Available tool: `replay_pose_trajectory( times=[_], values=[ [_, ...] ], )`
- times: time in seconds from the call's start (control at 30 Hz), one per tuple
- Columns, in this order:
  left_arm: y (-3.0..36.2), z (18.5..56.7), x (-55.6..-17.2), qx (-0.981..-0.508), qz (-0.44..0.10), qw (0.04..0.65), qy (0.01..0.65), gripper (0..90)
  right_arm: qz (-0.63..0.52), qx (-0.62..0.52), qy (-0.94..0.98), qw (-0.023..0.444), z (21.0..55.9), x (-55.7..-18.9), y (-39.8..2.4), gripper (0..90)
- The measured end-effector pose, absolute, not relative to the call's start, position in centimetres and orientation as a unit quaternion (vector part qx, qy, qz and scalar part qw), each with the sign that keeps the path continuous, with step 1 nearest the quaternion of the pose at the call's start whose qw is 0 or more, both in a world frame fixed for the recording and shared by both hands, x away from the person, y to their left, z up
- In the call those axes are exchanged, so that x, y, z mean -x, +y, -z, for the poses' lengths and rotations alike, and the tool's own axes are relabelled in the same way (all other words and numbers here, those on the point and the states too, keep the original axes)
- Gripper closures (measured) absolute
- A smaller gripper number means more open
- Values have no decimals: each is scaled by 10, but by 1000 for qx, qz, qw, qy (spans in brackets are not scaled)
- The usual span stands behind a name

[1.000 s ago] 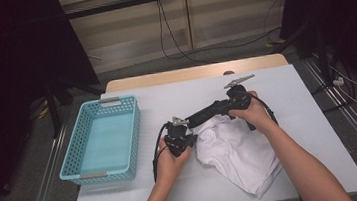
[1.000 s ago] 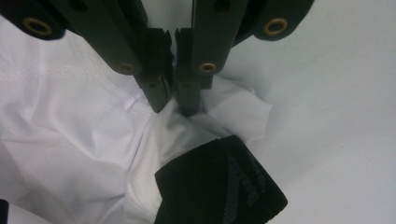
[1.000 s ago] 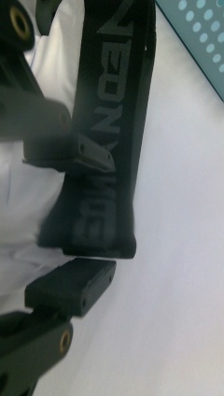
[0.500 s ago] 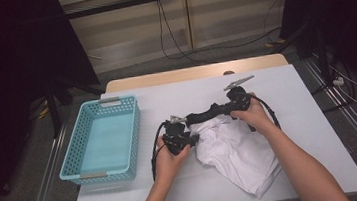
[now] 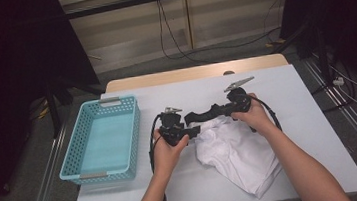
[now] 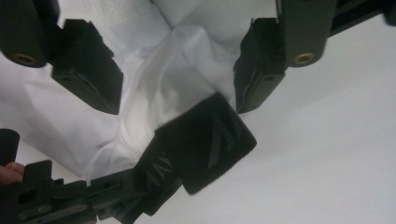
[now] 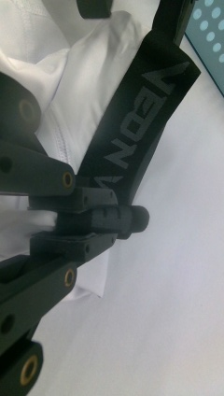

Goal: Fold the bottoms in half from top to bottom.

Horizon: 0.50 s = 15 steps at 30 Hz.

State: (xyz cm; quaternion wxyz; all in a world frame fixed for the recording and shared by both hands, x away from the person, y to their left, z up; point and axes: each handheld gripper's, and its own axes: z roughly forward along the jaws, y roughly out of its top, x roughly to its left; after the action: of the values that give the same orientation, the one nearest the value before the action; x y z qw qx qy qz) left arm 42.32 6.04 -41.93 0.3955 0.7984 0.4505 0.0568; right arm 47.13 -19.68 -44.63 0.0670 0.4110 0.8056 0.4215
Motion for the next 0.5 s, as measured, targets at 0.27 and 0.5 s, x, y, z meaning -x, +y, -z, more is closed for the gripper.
replay_pose_trajectory(
  times=[0.27, 0.5],
  values=[
    [55, 418, -428, -794, -58, 406, 450, 752, -427, -410, 802, 74, 442, -468, -202, 818],
    [52, 412, -415, -800, -58, 422, 423, 798, -446, -398, 798, 81, 437, -453, -215, 814]
  ],
)
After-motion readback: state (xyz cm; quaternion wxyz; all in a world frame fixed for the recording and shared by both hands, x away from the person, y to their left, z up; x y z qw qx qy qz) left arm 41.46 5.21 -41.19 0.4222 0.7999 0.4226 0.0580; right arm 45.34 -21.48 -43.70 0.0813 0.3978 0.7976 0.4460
